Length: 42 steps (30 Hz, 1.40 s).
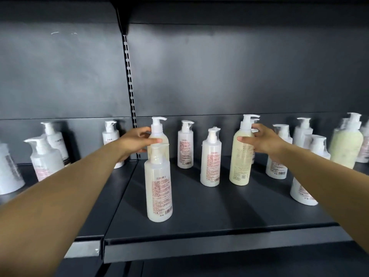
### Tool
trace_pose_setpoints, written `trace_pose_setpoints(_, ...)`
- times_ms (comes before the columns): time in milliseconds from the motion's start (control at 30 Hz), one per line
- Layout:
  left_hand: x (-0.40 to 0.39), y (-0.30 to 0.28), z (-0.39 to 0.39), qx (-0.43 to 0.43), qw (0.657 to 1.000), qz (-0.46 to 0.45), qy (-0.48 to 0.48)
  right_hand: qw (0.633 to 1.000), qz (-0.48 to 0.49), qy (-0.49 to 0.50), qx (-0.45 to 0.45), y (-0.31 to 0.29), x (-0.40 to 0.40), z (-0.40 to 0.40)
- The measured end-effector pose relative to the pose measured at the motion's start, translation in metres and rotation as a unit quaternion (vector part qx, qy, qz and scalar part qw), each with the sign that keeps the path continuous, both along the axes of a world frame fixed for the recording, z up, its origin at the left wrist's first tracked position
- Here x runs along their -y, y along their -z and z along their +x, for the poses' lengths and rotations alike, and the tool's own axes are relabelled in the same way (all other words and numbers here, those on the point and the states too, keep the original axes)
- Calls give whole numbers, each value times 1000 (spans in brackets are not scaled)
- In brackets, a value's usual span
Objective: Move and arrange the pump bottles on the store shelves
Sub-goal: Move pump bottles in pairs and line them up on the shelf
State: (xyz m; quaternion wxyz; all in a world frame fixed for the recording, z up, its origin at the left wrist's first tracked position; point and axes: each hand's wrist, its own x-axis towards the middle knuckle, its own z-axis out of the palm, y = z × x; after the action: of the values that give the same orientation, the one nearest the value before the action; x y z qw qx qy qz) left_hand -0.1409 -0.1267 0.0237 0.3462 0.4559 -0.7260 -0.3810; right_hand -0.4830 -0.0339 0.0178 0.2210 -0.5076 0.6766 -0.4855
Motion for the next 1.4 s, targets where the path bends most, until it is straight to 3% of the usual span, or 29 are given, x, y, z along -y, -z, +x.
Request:
trace_pose_setpoints(533,5,10,-5,-66,994,66,59,998,9,-64,13,10,13,-21)
trace_pose_setpoints(1000,3,15,-4,-107,994,-14,-6,998,-25,-17,-62,10,14,-20)
trace_pose_setpoints(1400,-32,-49,75,-114,985,-119,-49,979,-160,-39,-121,-104,-36,58)
